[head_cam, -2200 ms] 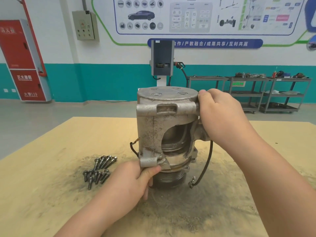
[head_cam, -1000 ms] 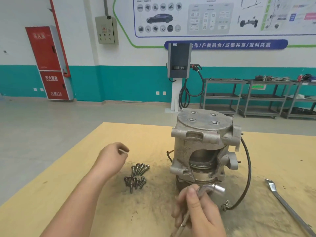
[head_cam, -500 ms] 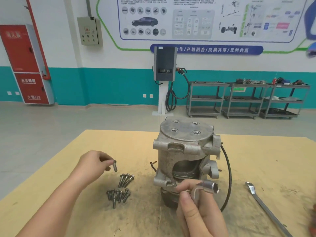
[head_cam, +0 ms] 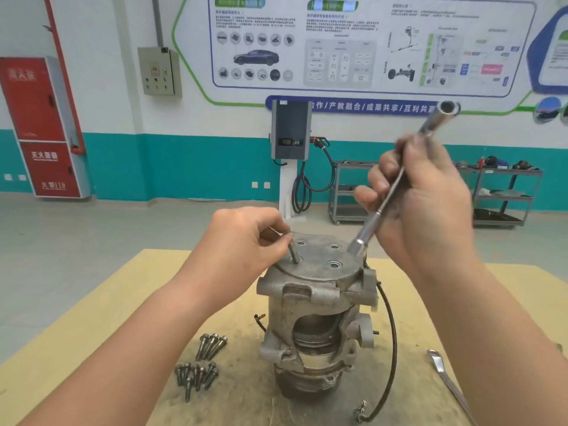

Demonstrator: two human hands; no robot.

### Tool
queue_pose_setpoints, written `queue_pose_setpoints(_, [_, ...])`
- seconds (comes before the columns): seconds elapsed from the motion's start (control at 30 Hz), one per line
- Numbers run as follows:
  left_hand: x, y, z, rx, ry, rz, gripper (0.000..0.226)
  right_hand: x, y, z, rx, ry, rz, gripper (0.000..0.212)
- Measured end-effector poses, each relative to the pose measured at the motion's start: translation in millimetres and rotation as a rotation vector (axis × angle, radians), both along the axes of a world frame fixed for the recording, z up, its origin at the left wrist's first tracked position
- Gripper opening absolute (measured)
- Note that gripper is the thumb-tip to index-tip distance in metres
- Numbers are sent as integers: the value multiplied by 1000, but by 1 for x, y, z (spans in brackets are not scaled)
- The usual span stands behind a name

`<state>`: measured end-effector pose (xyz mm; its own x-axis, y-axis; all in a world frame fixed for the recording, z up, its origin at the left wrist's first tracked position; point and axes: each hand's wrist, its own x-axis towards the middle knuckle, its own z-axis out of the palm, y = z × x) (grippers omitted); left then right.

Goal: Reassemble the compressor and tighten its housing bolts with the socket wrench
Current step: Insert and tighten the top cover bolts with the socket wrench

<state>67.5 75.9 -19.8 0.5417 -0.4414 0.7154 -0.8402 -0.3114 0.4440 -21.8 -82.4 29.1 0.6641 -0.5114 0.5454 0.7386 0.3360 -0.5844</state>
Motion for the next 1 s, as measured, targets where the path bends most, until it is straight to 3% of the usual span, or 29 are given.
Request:
queue_pose_setpoints(0.17, [-1, -4, 1, 158, -236, 5, 5, 36, 7, 7, -90, 8, -61, 19])
queue_pose_setpoints(0.33, [4, -3, -8, 223, -108, -20, 9, 56, 14, 1, -84, 23, -45, 15])
queue_pose_setpoints(0.47, [9, -2, -17, -86, 378, -82, 21, 64, 21, -7, -134, 20, -27, 14])
queue_pose_setpoints(0.6, [1, -28, -35, -453, 1023, -453, 50, 65, 31, -13, -182, 37, 7, 17])
queue_pose_setpoints(0.67, [-7, -36, -38, -593, 1130, -473, 58, 62, 27, -13, -229, 79, 12, 15])
queue_pose_setpoints(0.8, [-39, -48, -38, -509, 839, -90, 27, 42, 10, -5, -474, 322, -23, 21])
queue_pose_setpoints(0.83, [-48, -53, -40, -419, 766, 4, 31, 35, 5, -2, -506, 376, 12, 24])
queue_pose_setpoints(0.93, [-65, -59, -37, -74, 530, 332, 79, 14, -9, 5, -591, 445, 87, 25])
queue_pose_setpoints(1.0, [-64, -50, -26, -43, 458, 367, 76, 5, -13, 5, -713, 467, 18, 25])
